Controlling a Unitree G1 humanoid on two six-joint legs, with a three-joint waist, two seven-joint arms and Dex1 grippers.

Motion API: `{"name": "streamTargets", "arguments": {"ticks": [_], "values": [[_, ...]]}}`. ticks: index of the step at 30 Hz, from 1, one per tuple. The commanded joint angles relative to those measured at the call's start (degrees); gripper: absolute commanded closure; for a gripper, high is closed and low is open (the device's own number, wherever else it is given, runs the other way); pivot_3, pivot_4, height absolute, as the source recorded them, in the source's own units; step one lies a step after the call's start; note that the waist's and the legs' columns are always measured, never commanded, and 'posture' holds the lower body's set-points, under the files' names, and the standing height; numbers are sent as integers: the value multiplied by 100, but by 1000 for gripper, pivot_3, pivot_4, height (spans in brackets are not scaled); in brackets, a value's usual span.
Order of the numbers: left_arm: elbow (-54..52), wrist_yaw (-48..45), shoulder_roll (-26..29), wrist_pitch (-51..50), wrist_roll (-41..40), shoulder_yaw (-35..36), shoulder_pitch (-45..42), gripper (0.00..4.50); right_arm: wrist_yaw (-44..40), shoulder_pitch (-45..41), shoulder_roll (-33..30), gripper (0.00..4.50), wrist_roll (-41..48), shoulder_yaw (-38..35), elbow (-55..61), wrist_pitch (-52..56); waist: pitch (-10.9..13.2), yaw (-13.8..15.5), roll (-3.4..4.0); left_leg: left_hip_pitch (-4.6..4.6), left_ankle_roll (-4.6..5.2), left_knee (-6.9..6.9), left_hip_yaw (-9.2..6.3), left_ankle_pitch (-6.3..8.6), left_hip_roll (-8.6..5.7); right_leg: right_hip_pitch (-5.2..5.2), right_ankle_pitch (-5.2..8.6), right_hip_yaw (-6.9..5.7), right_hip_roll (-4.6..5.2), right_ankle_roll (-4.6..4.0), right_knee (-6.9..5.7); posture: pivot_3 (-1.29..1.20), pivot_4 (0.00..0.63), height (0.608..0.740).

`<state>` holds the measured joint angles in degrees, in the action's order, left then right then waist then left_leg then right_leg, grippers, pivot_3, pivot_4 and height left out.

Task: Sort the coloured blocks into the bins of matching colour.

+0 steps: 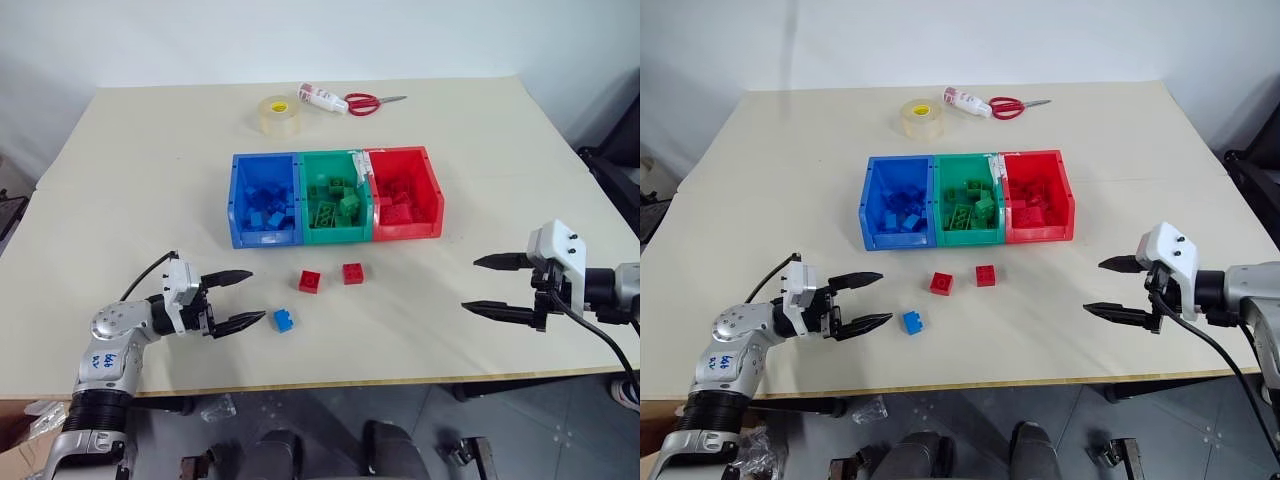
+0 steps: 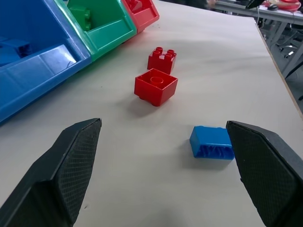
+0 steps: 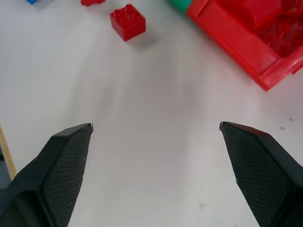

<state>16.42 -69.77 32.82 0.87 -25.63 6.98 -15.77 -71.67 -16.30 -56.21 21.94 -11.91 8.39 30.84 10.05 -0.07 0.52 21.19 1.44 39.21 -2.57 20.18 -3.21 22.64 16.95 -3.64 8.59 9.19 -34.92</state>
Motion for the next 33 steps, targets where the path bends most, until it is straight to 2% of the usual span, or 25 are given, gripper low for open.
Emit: {"name": "streamTargets", "arguments": {"ticks": [1,5,10,17,20,27,33], "values": [[-15,-72,35,208,-63,149,-163,0,159,-453,315,13,60,498,98,18,1,-1,-3,1,0,0,-2,0,2,0,0,-2,-1,0,2,0,150,740],[-153,-169,-45,411,-170,225,-56,0,268,-1261,1122,13,-447,1629,-547,-282,1,-17,-3,0,0,0,-3,0,2,0,0,-2,-1,0,2,0,150,740],[-516,-219,-154,409,-497,418,223,0,368,-2096,1942,13,-987,2363,-1746,-925,2,-23,-5,7,0,-3,-14,0,-4,9,0,-5,0,0,-5,0,150,740],[-1134,-134,-251,421,-734,632,800,0,260,-2785,2675,13,-1412,2759,-3076,-1750,2,-32,-5,6,-1,-2,-25,0,-6,6,0,-11,0,-1,-10,0,150,740],[-1310,-52,-271,409,-736,657,964,0,205,-2830,2772,616,-1478,2770,-3232,-1924,2,-36,-5,6,0,-3,-26,0,-8,6,0,-10,0,-1,-9,0,150,740],[-1388,12,-281,367,-749,643,1025,0,207,-2760,2769,2993,-1440,2635,-2990,-1948,2,-50,-4,5,-1,-1,-24,-1,-5,5,0,-10,-2,-1,-9,0,150,740],[-1164,-59,-318,325,-731,524,743,0,393,-2543,2653,3061,-1102,2250,-2087,-1483,2,-60,-4,5,-1,-3,-26,-1,-5,5,0,-12,-2,-1,-9,0,150,740]]}}
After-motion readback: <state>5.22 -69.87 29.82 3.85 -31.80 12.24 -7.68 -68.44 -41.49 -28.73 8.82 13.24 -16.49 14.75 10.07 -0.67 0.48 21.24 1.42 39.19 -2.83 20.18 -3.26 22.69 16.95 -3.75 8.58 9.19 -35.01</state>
